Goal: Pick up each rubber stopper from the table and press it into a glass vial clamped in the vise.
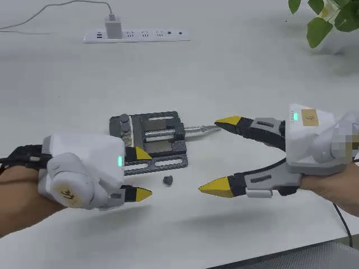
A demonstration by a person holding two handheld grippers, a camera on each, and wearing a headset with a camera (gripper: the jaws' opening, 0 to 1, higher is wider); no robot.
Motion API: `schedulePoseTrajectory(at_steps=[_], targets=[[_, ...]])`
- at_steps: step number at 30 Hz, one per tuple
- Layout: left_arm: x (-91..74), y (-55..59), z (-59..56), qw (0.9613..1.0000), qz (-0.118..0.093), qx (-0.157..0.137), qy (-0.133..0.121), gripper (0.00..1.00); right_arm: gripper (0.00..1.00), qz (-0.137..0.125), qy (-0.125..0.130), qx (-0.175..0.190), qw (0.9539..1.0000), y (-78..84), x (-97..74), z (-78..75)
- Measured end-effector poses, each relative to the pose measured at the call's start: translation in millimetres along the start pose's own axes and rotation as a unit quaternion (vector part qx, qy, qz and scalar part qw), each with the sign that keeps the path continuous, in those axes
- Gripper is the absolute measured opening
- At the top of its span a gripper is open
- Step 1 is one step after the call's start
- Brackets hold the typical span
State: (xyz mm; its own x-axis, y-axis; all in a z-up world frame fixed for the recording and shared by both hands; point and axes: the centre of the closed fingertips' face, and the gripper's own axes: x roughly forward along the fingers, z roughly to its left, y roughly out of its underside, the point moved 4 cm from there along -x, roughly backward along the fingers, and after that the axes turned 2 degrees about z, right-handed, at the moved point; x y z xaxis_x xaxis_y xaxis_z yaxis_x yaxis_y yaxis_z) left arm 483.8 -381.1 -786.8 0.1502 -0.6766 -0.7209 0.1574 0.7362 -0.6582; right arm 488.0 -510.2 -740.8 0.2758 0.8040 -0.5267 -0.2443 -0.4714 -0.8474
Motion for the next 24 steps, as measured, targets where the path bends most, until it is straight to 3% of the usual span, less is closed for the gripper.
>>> schedulePoseTrajectory(at_steps=[9,18,24], targets=[[28.7,4.5,-4.1,0.9987,0.028,0.032,0.027,0.15,0.74,-0.003,0.011,0.010,0.9999,3.1,-5.4,-1.5],[45.4,11.0,-6.7,0.9969,0.056,0.042,0.036,0.11,0.72,-0.002,0.018,0.020,0.9996,10.7,-11.8,-4.5],[48.6,8.3,-7.3,0.9969,0.053,0.043,0.038,0.08,0.72,-0.003,0.021,0.025,0.9995,13.8,-13.9,-4.7]])
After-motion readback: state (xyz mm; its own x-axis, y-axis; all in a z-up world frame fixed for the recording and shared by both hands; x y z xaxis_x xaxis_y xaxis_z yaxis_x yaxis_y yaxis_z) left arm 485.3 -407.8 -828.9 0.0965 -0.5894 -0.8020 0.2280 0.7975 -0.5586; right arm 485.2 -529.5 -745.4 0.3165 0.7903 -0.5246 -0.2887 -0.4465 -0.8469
